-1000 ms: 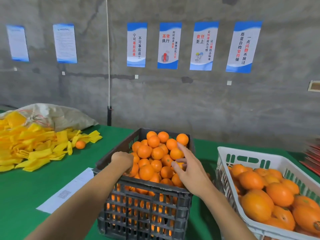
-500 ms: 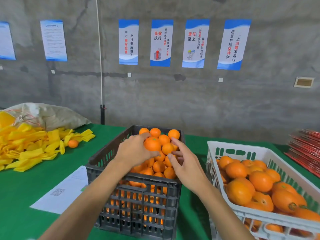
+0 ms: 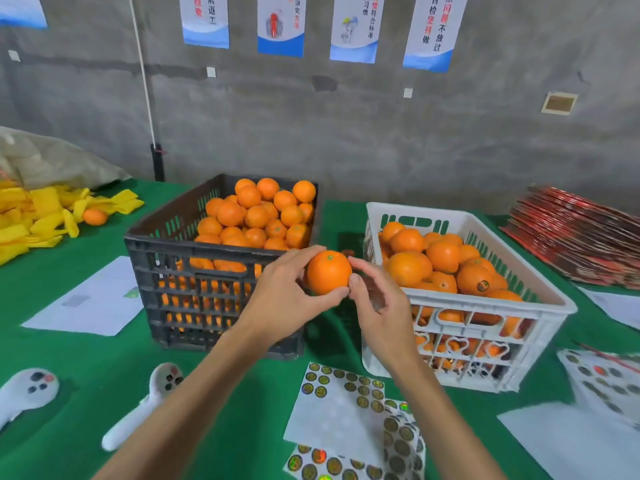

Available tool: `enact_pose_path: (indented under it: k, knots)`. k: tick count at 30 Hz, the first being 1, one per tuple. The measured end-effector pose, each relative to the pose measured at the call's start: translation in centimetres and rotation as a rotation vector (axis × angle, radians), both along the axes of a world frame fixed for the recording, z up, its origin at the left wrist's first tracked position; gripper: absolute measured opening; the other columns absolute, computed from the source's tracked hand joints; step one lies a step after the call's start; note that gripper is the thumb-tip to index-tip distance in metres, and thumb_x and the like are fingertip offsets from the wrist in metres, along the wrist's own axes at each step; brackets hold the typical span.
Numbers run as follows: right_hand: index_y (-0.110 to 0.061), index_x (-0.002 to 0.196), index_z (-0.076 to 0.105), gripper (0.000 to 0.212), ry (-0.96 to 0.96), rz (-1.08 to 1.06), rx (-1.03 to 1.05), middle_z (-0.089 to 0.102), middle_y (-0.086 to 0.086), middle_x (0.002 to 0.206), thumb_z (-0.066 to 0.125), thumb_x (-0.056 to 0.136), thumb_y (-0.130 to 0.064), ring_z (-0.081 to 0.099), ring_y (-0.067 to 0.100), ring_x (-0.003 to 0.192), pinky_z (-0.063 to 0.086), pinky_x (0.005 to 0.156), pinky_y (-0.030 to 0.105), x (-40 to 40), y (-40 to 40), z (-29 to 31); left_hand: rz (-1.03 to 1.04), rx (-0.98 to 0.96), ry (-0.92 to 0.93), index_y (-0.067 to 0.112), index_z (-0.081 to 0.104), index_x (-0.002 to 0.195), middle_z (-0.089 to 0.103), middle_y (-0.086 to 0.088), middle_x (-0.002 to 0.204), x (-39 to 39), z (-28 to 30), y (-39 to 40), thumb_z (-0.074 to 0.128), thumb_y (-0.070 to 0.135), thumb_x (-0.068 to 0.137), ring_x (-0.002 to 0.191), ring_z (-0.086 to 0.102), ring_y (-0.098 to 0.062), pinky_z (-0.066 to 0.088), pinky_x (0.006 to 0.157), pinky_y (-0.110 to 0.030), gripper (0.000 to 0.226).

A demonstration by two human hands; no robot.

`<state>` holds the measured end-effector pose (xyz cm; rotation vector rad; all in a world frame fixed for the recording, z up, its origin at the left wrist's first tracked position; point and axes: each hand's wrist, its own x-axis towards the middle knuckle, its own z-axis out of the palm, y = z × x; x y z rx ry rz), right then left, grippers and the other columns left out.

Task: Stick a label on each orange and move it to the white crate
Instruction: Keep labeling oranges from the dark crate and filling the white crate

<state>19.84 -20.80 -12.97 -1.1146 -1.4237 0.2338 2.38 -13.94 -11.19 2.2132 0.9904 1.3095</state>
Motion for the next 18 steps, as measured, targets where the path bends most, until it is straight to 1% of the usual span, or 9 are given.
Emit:
enact_pose_path:
  k: [2, 5, 6, 8, 10, 11, 14, 16, 18]
  knots:
    - [-0.030, 0.130, 0.066, 0.027, 0.006, -0.003, -0.061, 0.066, -0.015, 0.125, 0.054, 0.106, -0.035, 0.065, 0.014, 0.116, 0.058, 0.088, 0.029, 0.4, -0.8, -2.4, -0.018, -0.096, -0.001, 0.049, 0.058, 0.132, 0.063, 0.027, 0.120, 0.2, -2.4, -0.6, 0.078, 0.074, 0.067, 0.103, 0.061, 0.010, 0.047, 0.080, -0.004, 0.072]
    - [-0.027, 0.124, 0.068, 0.024, -0.019, -0.031, -0.179, 0.070, -0.013, 0.113, 0.051, 0.108, -0.024, 0.068, 0.013, 0.104, 0.055, 0.084, 0.025, 1.1, -1.1, -6.4, -0.052, -0.317, -0.039, 0.072, 0.055, 0.111, 0.069, 0.027, 0.102, 0.5, -6.3, -1.0, 0.079, 0.074, 0.065, 0.091, 0.069, 0.005, 0.057, 0.075, -0.014, 0.052]
    - [-0.029, 0.123, 0.068, 0.026, -0.040, -0.030, -0.227, 0.070, -0.011, 0.110, 0.050, 0.108, -0.019, 0.068, 0.011, 0.100, 0.054, 0.082, 0.023, 1.4, -1.1, -7.6, -0.064, -0.392, -0.060, 0.071, 0.056, 0.109, 0.072, 0.022, 0.097, 0.7, -7.7, -1.0, 0.080, 0.072, 0.066, 0.086, 0.071, 0.000, 0.060, 0.074, -0.019, 0.049]
    - [-0.032, 0.120, 0.067, 0.030, -0.121, -0.020, -0.326, 0.069, -0.009, 0.107, 0.050, 0.106, -0.011, 0.068, 0.008, 0.094, 0.053, 0.080, 0.024, 1.7, -0.9, -9.7, -0.080, -0.508, -0.073, 0.060, 0.059, 0.118, 0.075, 0.011, 0.090, 1.0, -9.9, -0.9, 0.082, 0.063, 0.073, 0.078, 0.072, -0.005, 0.058, 0.068, -0.024, 0.051]
    - [-0.022, 0.118, 0.071, 0.027, -0.269, -0.024, -0.420, 0.068, -0.004, 0.108, 0.054, 0.102, -0.008, 0.064, 0.007, 0.093, 0.052, 0.083, 0.029, 2.4, -0.5, -11.3, -0.072, -0.579, -0.073, 0.044, 0.062, 0.126, 0.075, 0.009, 0.092, 1.4, -11.8, -0.8, 0.083, 0.052, 0.081, 0.077, 0.070, -0.005, 0.053, 0.066, -0.022, 0.050]
    - [-0.016, 0.118, 0.072, 0.024, -0.350, -0.022, -0.465, 0.067, -0.001, 0.110, 0.056, 0.101, -0.008, 0.063, 0.011, 0.096, 0.051, 0.087, 0.032, 2.7, -0.2, -11.8, -0.060, -0.613, -0.089, 0.039, 0.063, 0.127, 0.075, 0.009, 0.095, 1.5, -12.6, -0.9, 0.082, 0.048, 0.083, 0.080, 0.071, -0.006, 0.054, 0.068, -0.025, 0.049]
    - [-0.012, 0.121, 0.070, 0.025, -0.520, -0.003, -0.603, 0.063, 0.002, 0.115, 0.060, 0.100, -0.022, 0.060, 0.019, 0.106, 0.047, 0.096, 0.032, 3.1, 0.3, -12.9, -0.053, -0.703, -0.160, 0.028, 0.060, 0.135, 0.075, 0.002, 0.104, 1.9, -14.9, -1.3, 0.079, 0.042, 0.090, 0.086, 0.074, -0.016, 0.059, 0.076, -0.033, 0.051]
    - [-0.011, 0.120, 0.067, 0.032, -0.622, -0.030, -0.677, 0.057, 0.002, 0.114, 0.058, 0.102, -0.035, 0.055, 0.019, 0.107, 0.044, 0.094, 0.029, 3.0, 0.3, -13.6, -0.066, -0.757, -0.215, 0.024, 0.054, 0.143, 0.073, -0.002, 0.113, 2.2, -16.2, -1.8, 0.077, 0.038, 0.093, 0.090, 0.076, -0.018, 0.062, 0.085, -0.039, 0.056]
    - [-0.009, 0.118, 0.066, 0.037, -0.719, -0.064, -0.709, 0.053, 0.003, 0.117, 0.054, 0.103, -0.041, 0.052, 0.020, 0.109, 0.042, 0.094, 0.028, 3.1, 0.3, -14.3, -0.075, -0.807, -0.268, 0.023, 0.047, 0.149, 0.071, -0.002, 0.119, 2.4, -17.2, -2.2, 0.075, 0.036, 0.094, 0.095, 0.077, -0.017, 0.060, 0.093, -0.046, 0.062]
